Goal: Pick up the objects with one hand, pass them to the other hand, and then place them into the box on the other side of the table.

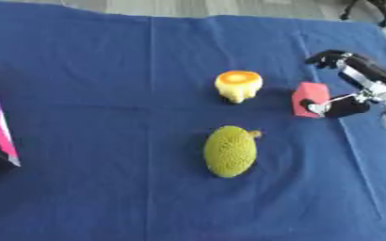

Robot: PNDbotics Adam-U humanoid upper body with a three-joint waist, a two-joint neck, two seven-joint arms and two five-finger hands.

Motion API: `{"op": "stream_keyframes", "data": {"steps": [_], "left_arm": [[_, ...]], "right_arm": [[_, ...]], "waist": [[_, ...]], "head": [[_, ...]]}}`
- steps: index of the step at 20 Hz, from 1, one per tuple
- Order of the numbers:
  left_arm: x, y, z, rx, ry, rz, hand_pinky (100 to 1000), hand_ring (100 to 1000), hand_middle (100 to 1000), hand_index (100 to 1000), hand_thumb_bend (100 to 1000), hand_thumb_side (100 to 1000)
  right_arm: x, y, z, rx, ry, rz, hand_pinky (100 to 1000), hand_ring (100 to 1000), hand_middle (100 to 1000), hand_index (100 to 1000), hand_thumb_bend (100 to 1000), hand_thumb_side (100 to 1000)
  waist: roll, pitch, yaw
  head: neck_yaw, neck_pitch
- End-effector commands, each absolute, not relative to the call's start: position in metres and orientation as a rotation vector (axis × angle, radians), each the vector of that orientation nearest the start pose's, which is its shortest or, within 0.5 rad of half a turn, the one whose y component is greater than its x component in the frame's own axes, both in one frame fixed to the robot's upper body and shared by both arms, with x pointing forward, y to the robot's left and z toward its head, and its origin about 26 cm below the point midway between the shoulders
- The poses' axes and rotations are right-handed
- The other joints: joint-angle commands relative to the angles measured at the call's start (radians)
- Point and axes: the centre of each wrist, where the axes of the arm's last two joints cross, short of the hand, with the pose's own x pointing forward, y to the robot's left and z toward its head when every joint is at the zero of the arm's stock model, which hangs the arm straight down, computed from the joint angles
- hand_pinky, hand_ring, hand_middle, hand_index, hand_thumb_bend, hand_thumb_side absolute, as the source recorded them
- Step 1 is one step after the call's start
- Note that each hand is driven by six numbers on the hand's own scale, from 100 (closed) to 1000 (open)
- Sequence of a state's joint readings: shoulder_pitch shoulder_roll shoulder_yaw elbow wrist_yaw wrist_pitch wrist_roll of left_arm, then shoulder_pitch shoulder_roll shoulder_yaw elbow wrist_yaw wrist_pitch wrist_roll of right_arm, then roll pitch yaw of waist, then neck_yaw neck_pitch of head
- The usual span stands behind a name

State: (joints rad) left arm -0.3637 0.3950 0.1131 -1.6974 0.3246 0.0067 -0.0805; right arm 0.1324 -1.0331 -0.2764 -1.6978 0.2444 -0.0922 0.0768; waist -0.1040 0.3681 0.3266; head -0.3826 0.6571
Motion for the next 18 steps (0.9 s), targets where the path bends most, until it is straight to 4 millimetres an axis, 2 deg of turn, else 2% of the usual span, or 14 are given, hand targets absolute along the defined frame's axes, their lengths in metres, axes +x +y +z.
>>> {"op": "stream_keyframes", "data": {"steps": [1,5,11,18], "left_arm": [[0.3444,0.3253,0.1752,-0.026,-2.064,-0.187,957,878,1000,758,134,884],[0.3446,0.3257,0.1742,-0.024,-2.059,-0.187,957,878,1000,758,134,886],[0.3448,0.3266,0.1731,-0.018,-2.054,-0.191,958,878,1000,758,133,886],[0.3447,0.3273,0.1713,-0.013,-2.046,-0.196,958,878,1000,758,133,887]], "right_arm": [[0.2451,-0.4921,0.2136,-1.114,-1.415,0.999,869,842,859,870,398,108],[0.2452,-0.492,0.2135,-1.099,-1.418,0.994,864,840,858,870,399,111],[0.2448,-0.4909,0.2147,-1.043,-1.478,0.964,851,839,858,869,438,204],[0.2437,-0.4911,0.2205,-0.988,-1.564,0.918,841,842,865,878,487,262]], "waist": [[-0.004,0.008,-0.002],[-0.002,0.01,-0.004],[-0.001,0.009,-0.009],[0.0,0.006,-0.017]], "head": [[-0.004,-0.011],[-0.003,-0.01],[-0.002,-0.01],[-0.002,-0.009]]}}
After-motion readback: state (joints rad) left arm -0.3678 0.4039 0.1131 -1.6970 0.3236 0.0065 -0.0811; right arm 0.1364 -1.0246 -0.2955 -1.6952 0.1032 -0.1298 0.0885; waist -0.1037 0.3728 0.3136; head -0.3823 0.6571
